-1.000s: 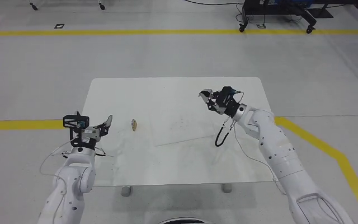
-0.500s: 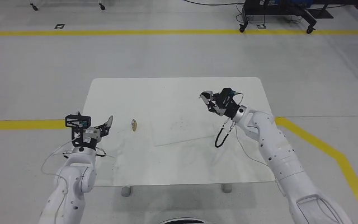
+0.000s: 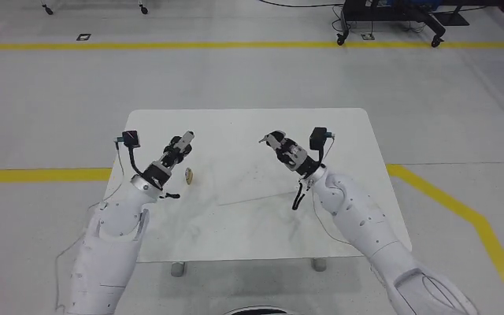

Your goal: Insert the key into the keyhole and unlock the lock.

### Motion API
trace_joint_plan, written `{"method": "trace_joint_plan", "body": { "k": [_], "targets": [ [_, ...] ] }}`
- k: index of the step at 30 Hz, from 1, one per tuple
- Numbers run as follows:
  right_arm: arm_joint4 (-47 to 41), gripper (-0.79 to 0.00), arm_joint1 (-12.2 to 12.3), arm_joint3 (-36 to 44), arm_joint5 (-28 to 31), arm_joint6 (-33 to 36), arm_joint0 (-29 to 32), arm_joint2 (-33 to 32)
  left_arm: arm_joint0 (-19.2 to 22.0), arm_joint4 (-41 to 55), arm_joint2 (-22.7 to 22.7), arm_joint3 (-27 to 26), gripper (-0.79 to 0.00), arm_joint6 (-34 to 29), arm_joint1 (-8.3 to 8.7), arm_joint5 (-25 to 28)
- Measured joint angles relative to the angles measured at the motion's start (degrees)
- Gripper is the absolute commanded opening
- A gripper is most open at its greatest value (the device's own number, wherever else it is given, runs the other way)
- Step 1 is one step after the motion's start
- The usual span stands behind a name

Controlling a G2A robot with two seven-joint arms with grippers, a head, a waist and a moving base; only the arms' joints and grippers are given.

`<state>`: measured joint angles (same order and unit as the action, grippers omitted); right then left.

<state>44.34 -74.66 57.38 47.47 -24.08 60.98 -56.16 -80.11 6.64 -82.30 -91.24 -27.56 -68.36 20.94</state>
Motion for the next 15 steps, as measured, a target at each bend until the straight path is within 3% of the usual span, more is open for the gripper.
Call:
{"method": "trace_joint_plan", "body": {
  "k": [4,9,15],
  "targets": [
    [-8.3,-0.785,-1.6,-2.5,6.0,-1.6,-0.4,2.4,4.3,13.7,4.5,5.9,0.0,-6.3,-0.85,1.0],
    [-14.8,-0.785,-3.2,-5.3,10.4,0.4,-1.3,4.8,6.9,22.0,9.1,11.0,0.0,-9.7,-1.97,2.1],
    [-18.9,-0.785,-4.4,-6.3,10.5,3.0,-2.3,6.9,9.7,21.1,13.8,14.2,0.0,-10.9,-2.97,6.7]
  ]
}}
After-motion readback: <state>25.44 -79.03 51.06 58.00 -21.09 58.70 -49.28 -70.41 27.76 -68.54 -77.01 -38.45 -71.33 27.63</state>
